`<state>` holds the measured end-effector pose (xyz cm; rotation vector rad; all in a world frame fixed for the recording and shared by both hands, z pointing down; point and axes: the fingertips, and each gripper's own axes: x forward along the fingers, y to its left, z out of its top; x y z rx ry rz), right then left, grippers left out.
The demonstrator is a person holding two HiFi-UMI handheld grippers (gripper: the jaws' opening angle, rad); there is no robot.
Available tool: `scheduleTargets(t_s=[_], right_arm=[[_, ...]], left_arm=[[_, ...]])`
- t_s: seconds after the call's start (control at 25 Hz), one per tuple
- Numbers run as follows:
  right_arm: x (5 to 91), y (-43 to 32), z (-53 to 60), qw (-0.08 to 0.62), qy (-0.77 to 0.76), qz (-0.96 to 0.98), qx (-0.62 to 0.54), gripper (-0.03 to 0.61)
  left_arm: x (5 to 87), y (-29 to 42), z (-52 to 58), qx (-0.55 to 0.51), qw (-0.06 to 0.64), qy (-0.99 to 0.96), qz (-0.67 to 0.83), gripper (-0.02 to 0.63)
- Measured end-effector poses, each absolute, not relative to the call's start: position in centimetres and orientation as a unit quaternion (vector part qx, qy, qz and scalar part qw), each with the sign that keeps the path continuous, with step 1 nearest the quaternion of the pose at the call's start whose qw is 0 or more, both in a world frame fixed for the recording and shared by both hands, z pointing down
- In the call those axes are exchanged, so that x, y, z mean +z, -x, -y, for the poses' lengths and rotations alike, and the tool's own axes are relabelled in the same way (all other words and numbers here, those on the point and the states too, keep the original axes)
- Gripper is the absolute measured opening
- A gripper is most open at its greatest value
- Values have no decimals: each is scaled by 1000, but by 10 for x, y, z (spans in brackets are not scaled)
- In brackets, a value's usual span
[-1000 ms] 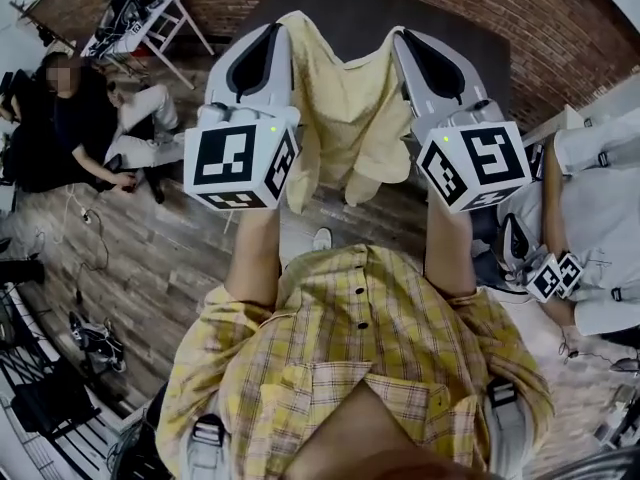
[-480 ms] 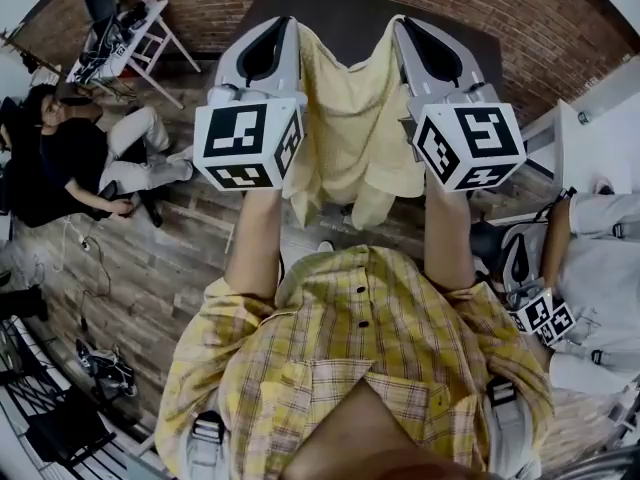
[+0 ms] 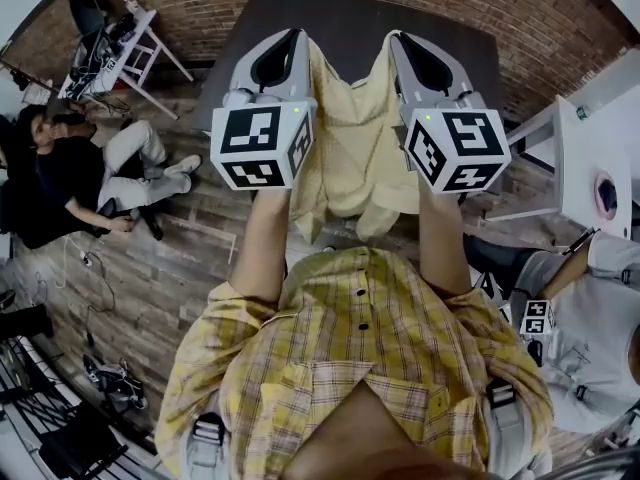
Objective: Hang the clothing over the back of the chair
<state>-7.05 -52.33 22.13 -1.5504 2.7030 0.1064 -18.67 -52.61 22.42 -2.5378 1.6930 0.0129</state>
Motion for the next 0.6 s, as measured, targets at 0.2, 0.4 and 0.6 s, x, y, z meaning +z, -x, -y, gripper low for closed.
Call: scheduleTargets(t_s=[0.2, 0.4, 0.6], right_arm=[[234, 74, 534, 1, 507, -861, 23, 12], [252, 71, 541, -14, 518, -855, 12, 12], [265, 73, 546, -33, 519, -854, 6, 12]], left_arm=[[236, 188, 539, 0, 33, 834, -550, 5], [252, 184, 545, -9, 21, 837, -546, 5], [261, 182, 548, -19, 17, 839, -543, 5]])
